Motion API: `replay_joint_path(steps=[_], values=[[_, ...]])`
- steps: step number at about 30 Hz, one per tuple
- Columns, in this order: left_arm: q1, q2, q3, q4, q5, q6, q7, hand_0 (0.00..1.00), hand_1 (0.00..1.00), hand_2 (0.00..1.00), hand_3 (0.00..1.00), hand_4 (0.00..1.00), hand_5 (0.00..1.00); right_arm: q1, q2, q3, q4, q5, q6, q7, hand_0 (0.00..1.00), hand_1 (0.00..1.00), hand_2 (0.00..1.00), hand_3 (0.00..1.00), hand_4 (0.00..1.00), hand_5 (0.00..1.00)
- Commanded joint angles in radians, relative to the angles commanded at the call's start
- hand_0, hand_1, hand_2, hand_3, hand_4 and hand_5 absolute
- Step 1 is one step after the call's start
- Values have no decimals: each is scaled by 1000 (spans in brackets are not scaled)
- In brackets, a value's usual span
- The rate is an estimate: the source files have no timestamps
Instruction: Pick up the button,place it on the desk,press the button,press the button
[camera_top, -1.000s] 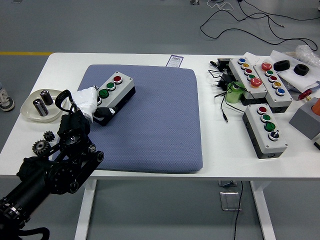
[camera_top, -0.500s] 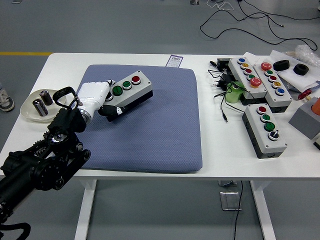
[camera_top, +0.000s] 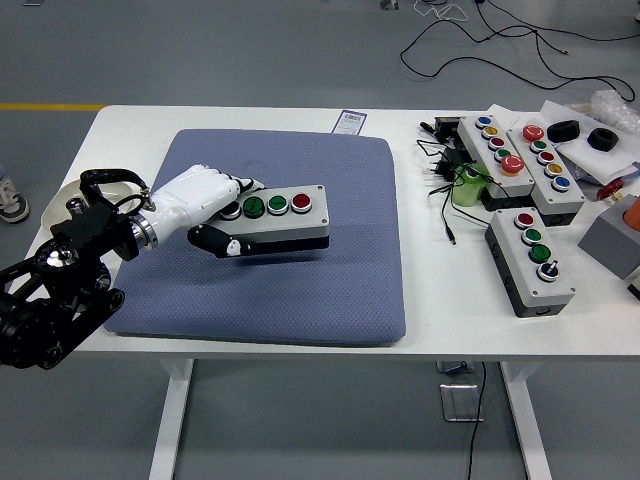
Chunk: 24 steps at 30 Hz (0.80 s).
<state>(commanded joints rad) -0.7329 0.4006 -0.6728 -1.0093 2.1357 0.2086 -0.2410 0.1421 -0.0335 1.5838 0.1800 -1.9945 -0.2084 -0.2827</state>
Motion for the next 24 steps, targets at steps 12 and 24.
replay_joint_path(steps=[12,24], values=[[-26,49,96,-11,-21,18,-41,63,97,169,247,145,2,1,2,9,0,-6,-1,0,673,658,674,624,310,173],[-28,46,120,26,-133,18,-54,60,97,161,249,139,2,1,1,8,0,-14,1,0,673,658,674,624,310,173]])
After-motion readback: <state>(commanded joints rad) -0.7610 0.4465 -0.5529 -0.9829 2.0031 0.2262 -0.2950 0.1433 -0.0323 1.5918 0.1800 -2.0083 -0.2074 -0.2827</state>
